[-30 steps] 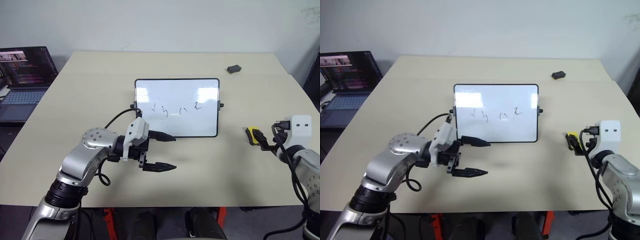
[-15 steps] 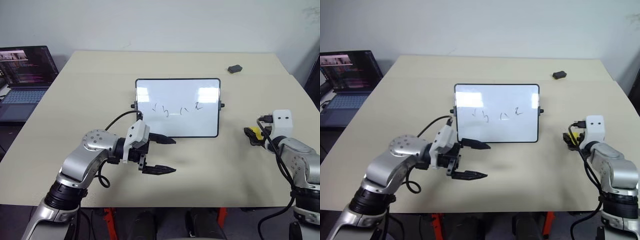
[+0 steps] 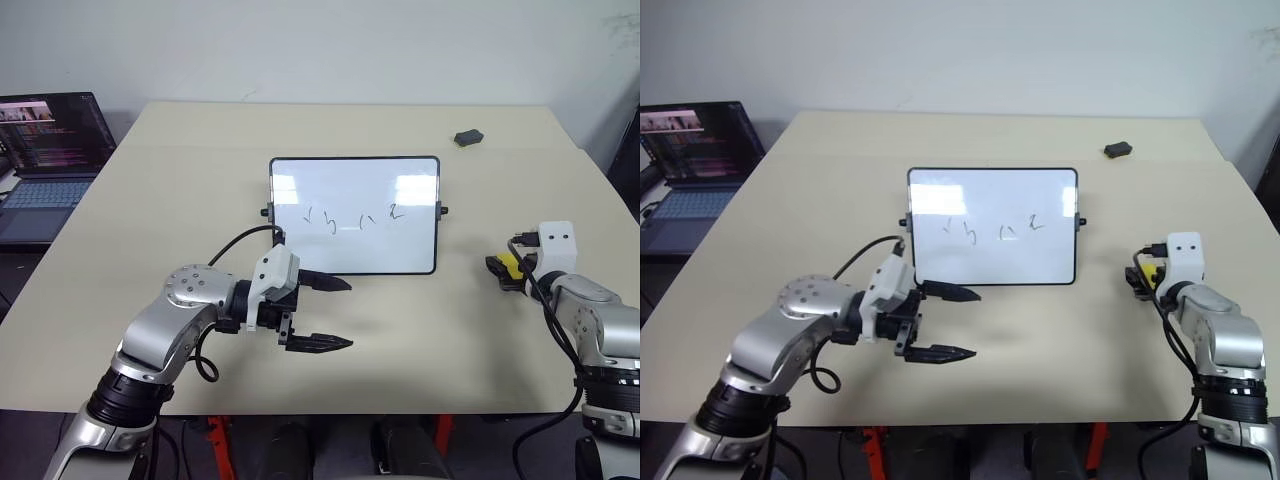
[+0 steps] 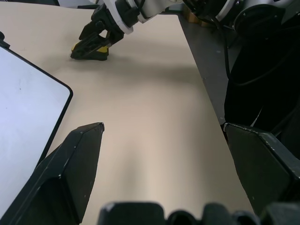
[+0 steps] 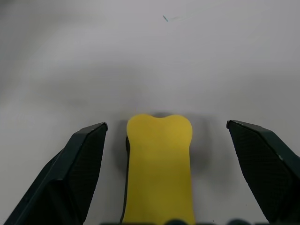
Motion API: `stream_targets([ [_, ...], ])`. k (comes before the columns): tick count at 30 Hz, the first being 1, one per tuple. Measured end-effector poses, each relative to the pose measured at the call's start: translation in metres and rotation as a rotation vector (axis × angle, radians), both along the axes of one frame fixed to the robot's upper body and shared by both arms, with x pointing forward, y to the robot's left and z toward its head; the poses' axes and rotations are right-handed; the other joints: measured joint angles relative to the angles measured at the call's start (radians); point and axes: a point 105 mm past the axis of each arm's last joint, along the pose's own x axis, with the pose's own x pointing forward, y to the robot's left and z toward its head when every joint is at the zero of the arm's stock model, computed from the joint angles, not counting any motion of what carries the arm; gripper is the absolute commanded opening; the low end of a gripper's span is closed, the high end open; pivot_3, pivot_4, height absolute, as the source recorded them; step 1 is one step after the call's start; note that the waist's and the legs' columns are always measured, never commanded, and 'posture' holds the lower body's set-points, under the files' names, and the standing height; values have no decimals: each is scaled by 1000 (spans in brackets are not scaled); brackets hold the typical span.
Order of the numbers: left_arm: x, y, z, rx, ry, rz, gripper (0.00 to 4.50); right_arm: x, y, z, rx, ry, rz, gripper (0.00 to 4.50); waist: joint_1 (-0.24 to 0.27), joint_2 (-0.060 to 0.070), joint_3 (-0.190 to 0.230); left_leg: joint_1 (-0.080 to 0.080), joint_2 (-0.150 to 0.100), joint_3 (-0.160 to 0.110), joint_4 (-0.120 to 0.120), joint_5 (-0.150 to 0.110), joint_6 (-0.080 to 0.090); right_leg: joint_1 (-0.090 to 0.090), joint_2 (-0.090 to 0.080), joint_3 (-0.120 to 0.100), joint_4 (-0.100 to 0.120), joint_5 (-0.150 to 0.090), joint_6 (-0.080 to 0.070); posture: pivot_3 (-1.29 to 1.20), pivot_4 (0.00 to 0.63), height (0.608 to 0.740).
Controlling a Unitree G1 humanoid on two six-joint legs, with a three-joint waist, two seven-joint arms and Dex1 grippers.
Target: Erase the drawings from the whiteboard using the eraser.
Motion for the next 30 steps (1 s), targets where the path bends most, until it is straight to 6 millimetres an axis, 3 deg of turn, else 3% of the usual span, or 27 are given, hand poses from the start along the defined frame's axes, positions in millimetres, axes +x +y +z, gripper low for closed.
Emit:
stream_targets([
  [22, 0, 2, 0, 9, 1, 6, 4500, 2, -10, 5, 36, -12, -25, 4468, 0, 0, 0, 0, 0, 0, 0, 0, 0, 0, 0, 0, 0, 0, 0, 0, 150, 740],
  [30, 0, 3, -1, 12, 2, 7, 4500, 0, -6, 2, 75, 14, -5, 1800, 0, 0, 0, 0, 0, 0, 0, 0, 0, 0, 0, 0, 0, 0, 0, 0, 150, 740],
])
